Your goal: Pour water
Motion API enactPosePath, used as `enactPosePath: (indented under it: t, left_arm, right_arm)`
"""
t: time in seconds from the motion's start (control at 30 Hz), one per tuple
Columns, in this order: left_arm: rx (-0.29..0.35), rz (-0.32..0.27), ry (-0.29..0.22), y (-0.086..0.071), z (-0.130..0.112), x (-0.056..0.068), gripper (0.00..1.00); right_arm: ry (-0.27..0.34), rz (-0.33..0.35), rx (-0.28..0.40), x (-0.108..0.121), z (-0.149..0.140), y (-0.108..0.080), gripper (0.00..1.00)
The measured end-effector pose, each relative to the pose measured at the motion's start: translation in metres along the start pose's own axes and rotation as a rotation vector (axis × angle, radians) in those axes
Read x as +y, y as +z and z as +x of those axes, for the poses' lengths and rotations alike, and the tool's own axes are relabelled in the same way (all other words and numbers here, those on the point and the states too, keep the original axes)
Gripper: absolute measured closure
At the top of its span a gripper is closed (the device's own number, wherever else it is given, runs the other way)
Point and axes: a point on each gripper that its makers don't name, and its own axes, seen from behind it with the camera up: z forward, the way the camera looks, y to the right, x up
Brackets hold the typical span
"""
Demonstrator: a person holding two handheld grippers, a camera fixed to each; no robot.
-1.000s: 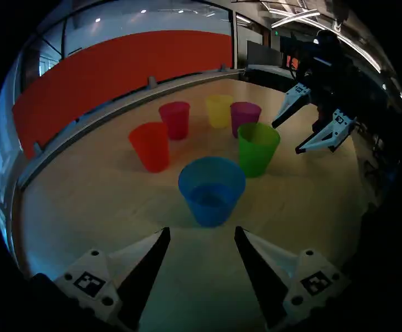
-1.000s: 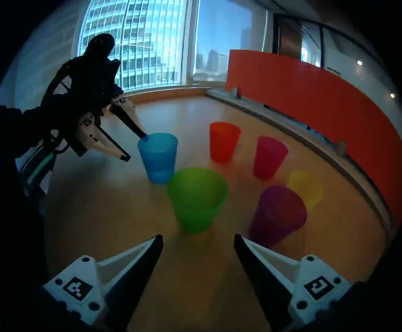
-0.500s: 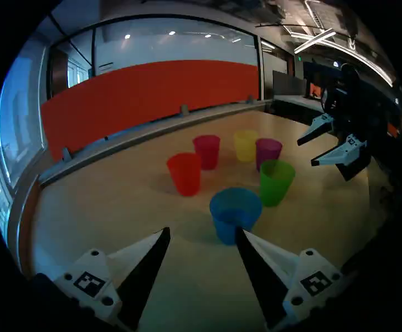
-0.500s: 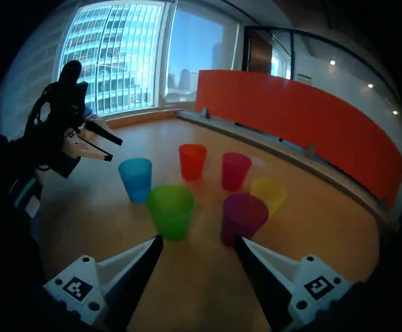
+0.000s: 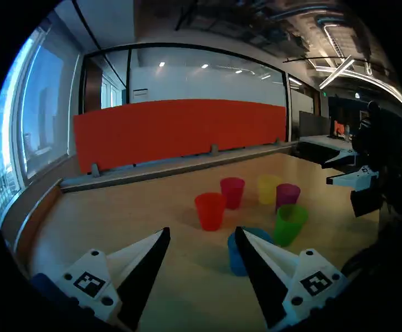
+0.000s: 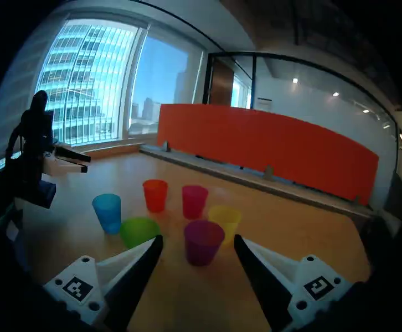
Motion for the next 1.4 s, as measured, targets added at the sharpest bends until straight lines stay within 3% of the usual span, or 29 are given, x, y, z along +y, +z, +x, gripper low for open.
enactPosePath:
  t: [0.4, 0.67, 0.87, 1.1, 1.4]
  left_arm:
    - [0.149, 0.148, -0.022, -0.009, 0.037, -0.019, 0.14]
    - [0.224, 0.246, -0.037, -0.014, 0.046, -0.031, 0.14]
    - [0.259, 0.31, -0.034, -0.016, 0.039, -0.039, 0.14]
    - [0.307, 0.349, -0.061, -0.022, 0.035, -0.045, 0.14]
    - [0.346, 0.387, -0.025, -0.028, 0.032, -0.046, 0.14]
  right_arm:
    - [0.048, -0.193, 0.158, 0.035, 0.039, -0.005, 0.01]
    - [0.059, -0.379, 0.263, 0.072, 0.056, -0.016, 0.01]
    - [0.055, -0.485, 0.317, 0.091, 0.055, -0.027, 0.01]
    - [0.085, -0.522, 0.347, 0.097, 0.042, -0.035, 0.01]
    - [0.125, -0.517, 0.362, 0.096, 0.024, -0.04, 0.01]
